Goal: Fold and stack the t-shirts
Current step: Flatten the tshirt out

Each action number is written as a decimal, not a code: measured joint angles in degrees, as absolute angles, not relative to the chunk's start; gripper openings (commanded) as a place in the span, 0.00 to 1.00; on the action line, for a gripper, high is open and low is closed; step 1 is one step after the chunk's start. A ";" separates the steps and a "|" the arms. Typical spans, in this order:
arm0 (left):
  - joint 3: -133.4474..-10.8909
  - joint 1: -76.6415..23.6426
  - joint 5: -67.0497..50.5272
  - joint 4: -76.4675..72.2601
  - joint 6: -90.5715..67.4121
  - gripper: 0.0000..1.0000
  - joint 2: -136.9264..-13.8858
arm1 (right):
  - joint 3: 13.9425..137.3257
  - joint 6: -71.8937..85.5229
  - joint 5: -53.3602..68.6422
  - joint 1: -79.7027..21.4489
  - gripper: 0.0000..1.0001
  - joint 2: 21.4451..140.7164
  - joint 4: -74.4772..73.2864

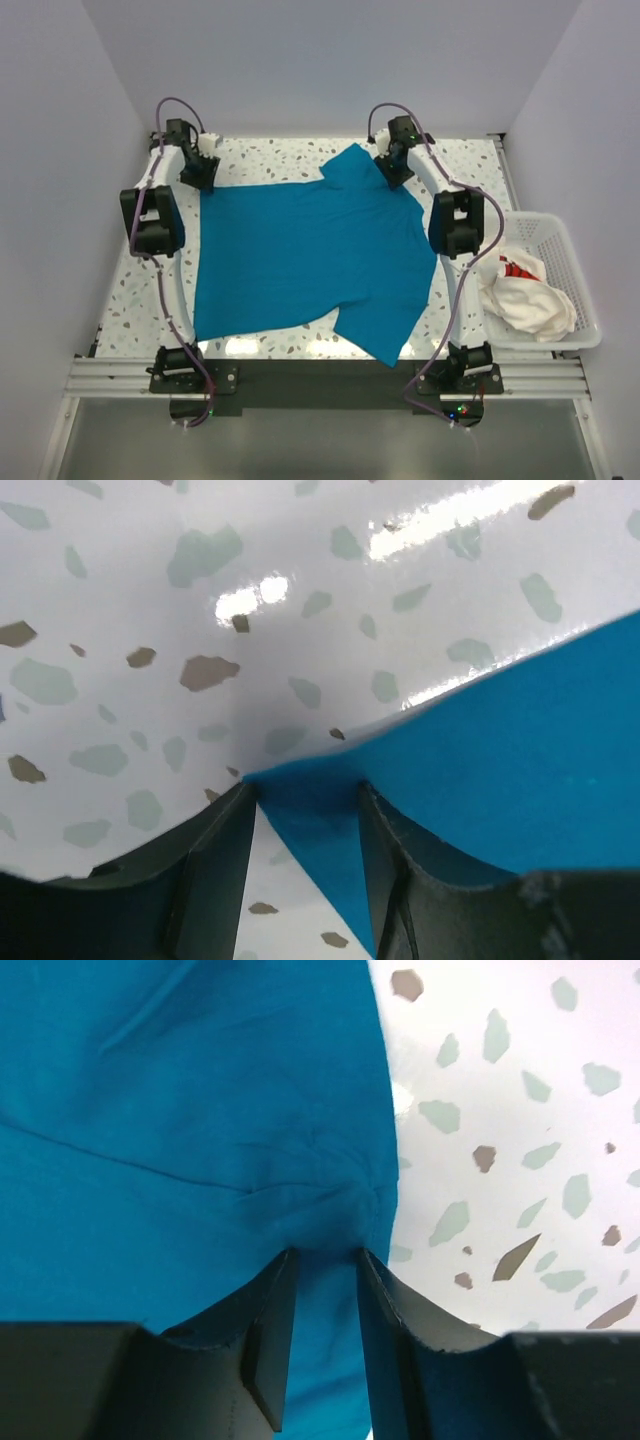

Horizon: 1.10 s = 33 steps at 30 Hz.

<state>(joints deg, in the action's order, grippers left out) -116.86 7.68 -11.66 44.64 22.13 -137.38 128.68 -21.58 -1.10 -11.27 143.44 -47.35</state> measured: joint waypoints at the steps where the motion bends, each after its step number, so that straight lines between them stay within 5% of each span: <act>1: -119.07 7.68 -11.22 45.32 22.13 0.48 -138.76 | 129.47 -21.74 -1.76 -11.27 0.34 144.05 -47.29; 11: -132.66 7.22 -7.33 40.95 23.73 0.44 -147.37 | 135.11 -22.79 -8.51 -11.81 0.41 148.16 -41.56; 21: -126.91 7.35 -12.19 29.15 25.15 0.84 -144.42 | 135.44 -24.56 -6.96 -11.97 0.81 147.76 -36.73; 24: -124.75 7.38 -15.14 29.65 24.84 1.00 -139.28 | 134.67 -26.06 -3.40 -12.14 0.94 144.27 -38.54; 33: -104.03 7.90 -24.18 33.17 26.55 1.00 -101.73 | 121.67 -34.04 13.23 -13.61 0.99 115.11 -54.94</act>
<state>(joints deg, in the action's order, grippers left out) -104.03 7.90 -24.18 33.17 26.55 -101.73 121.67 -34.04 13.23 -13.61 115.11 -54.94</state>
